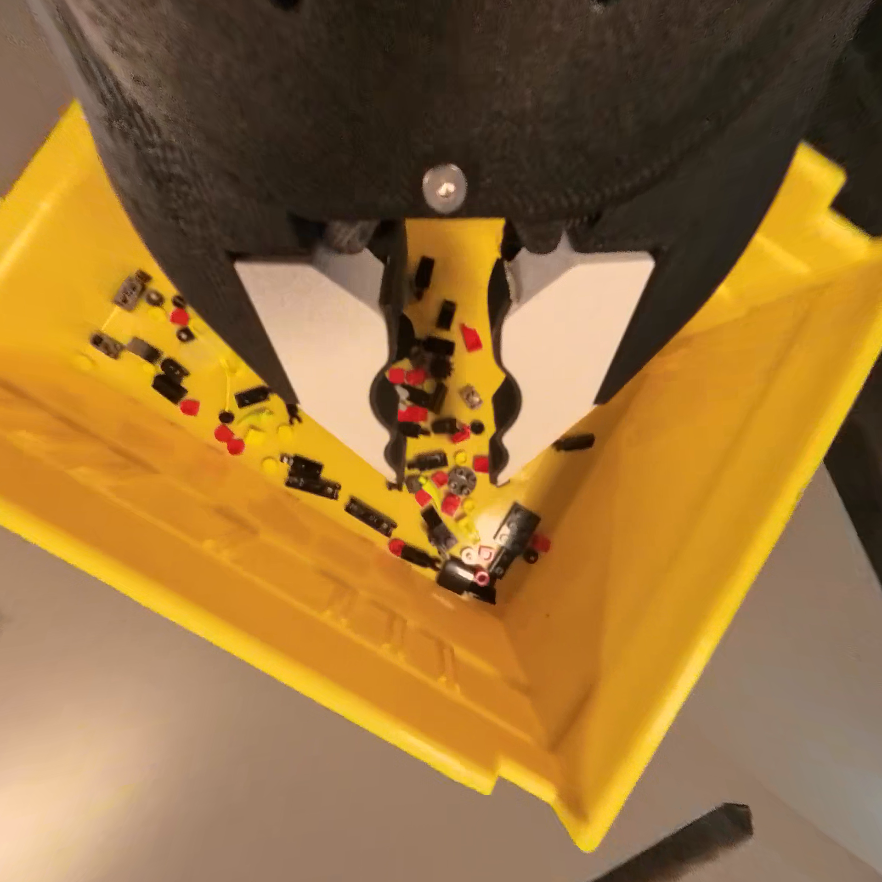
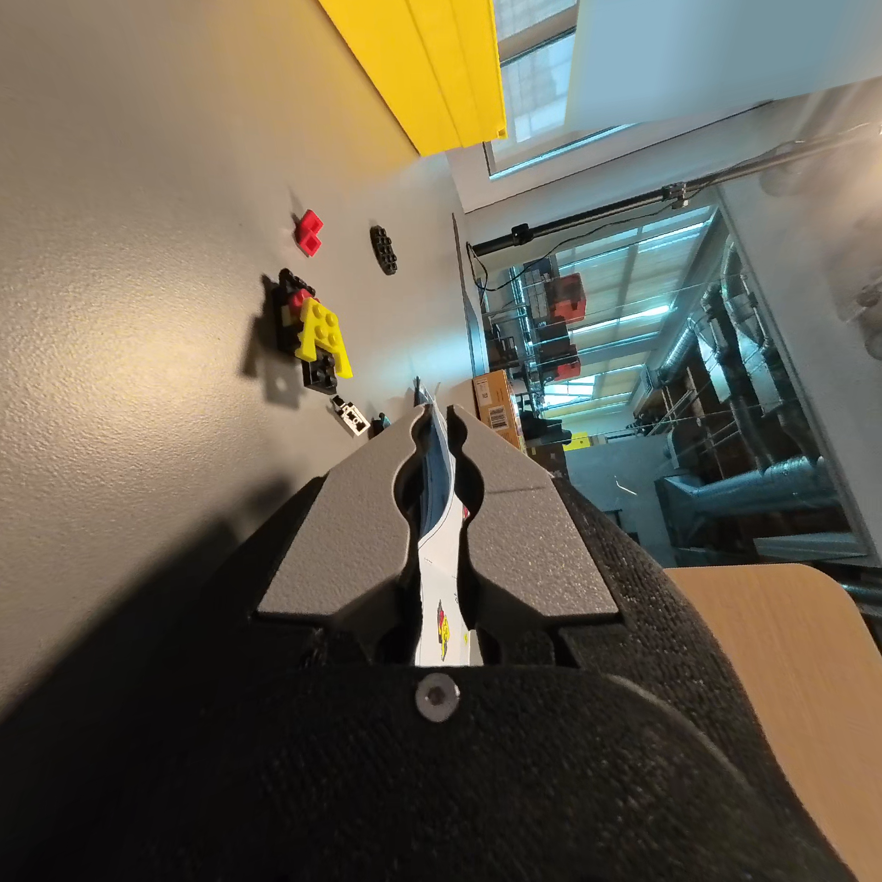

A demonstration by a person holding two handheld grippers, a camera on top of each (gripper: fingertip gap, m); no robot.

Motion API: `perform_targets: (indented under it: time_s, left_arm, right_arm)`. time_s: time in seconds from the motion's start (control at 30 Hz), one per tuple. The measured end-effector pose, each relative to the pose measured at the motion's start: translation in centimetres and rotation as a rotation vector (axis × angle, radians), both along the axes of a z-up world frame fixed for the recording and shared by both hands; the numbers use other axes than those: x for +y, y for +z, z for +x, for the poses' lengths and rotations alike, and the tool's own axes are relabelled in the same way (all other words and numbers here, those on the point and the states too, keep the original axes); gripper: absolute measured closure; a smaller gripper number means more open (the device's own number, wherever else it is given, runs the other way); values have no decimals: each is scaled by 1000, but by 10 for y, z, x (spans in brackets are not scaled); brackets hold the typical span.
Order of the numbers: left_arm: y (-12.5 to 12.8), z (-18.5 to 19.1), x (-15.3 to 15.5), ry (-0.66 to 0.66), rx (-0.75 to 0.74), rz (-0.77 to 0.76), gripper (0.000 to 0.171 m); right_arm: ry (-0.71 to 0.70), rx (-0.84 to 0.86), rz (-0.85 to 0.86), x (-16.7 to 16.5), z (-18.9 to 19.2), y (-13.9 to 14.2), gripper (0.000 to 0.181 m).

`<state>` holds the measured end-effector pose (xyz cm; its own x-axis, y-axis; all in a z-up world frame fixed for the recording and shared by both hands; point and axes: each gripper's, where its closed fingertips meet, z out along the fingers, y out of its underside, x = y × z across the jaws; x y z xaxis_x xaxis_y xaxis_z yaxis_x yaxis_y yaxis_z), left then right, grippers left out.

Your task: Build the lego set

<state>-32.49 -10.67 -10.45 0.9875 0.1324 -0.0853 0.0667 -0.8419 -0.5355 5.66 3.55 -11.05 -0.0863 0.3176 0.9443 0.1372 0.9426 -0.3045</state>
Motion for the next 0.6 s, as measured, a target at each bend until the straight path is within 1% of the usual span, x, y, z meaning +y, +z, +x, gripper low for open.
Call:
perform_targets:
  time_s: [0.1,0.2,0.27,0.33,0.43,0.53,0.6]
  left_arm:
    - [-12,-21,14,10,20,-54,140]
    - [-20,-28,26,26,-52,-49,141]
    - [-19,-33,35,42,-60,1,142]
    - [-16,-35,38,50,-61,20,143]
    - [-12,-42,40,58,-7,51,146]
    - [-19,-36,36,39,-43,31,146]
    - [-22,-26,37,0,-102,34,145]
  right_arm:
    - [-2,0,5,2,2,0,178]
    - [-2,-1,6,2,4,1,178]
    - [-1,-4,5,2,5,1,178]
    - [0,-7,4,2,5,1,178]
    - [10,-5,2,1,5,1,178]
    - [19,-2,2,0,6,2,178]
    - [26,-6,-4,-1,6,1,178]
